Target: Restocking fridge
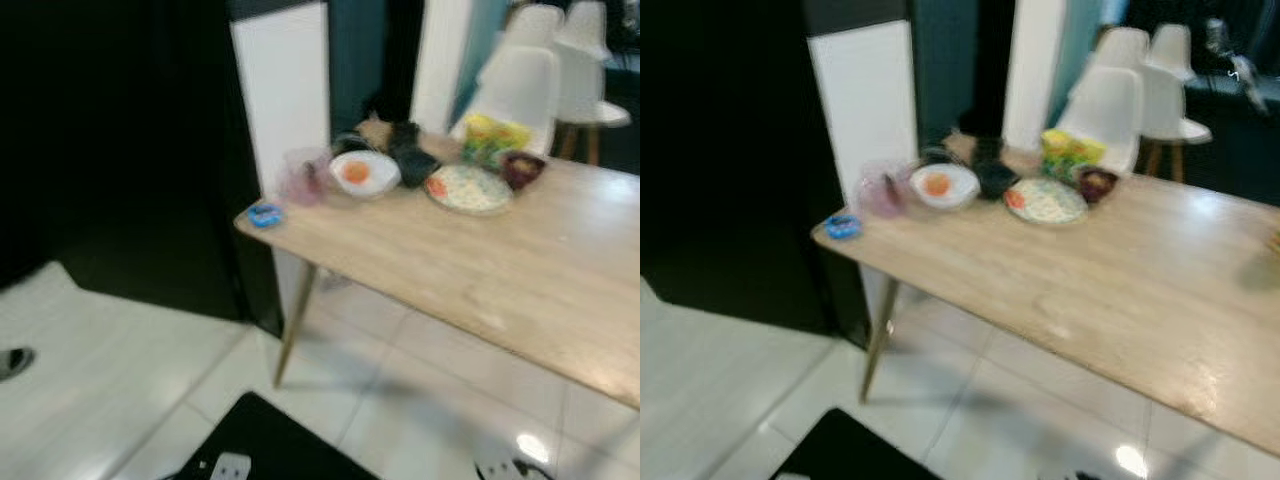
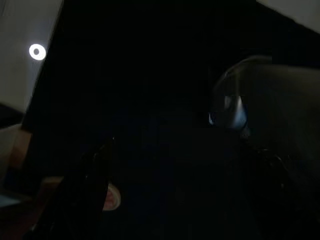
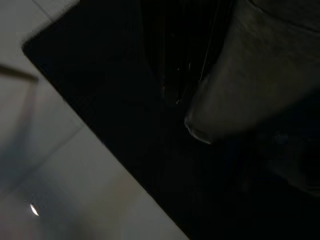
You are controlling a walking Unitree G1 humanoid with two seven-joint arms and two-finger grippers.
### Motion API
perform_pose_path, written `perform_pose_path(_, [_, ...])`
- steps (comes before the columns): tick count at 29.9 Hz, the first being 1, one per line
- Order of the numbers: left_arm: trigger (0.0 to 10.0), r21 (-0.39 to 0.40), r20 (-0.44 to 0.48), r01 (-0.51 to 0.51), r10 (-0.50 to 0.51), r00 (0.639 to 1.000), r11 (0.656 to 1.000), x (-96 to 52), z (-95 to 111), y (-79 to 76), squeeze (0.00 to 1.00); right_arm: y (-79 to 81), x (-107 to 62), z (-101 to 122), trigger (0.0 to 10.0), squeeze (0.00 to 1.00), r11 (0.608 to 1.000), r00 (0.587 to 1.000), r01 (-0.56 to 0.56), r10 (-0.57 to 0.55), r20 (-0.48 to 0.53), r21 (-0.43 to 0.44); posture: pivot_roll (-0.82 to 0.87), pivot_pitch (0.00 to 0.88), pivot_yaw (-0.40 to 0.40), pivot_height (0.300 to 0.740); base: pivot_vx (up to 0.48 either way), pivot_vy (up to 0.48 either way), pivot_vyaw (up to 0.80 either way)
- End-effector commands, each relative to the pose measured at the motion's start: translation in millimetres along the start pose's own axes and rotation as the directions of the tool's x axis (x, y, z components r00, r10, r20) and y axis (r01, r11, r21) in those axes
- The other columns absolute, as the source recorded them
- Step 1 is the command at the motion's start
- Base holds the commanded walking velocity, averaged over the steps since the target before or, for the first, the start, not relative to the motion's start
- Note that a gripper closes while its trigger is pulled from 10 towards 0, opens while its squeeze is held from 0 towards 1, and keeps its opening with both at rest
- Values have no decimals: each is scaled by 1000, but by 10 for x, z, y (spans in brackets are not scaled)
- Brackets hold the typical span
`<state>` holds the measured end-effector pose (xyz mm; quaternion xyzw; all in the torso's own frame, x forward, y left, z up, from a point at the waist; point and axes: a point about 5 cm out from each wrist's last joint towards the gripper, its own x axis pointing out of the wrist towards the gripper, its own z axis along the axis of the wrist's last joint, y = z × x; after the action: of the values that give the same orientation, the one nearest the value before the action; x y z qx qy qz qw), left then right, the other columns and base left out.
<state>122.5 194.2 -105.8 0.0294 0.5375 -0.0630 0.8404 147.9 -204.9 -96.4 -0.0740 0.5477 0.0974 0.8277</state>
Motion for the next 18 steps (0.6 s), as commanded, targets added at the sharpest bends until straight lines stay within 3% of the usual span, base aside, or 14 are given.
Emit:
perform_pose_path(1, [10000,10,-13,17,-16,1000,1000,7,-20,-50,0,-47,-16,-59,10000,0,1000,1000,13,-12,-16,17,43,0,-30,740,0,0,788])
perform_pose_path(13, [10000,4,-33,10,-10,999,1000,-3,-83,-45,0,-56,-16,-49,10000,0,999,999,30,-30,-13,12,40,0,-31,740,0,0,784])
perform_pose_path(18, [10000,1,-42,5,-5,999,1000,-9,-114,-38,0,-63,-16,-55,10000,0,999,999,46,-45,-16,19,39,0,-29,740,0,0,101])
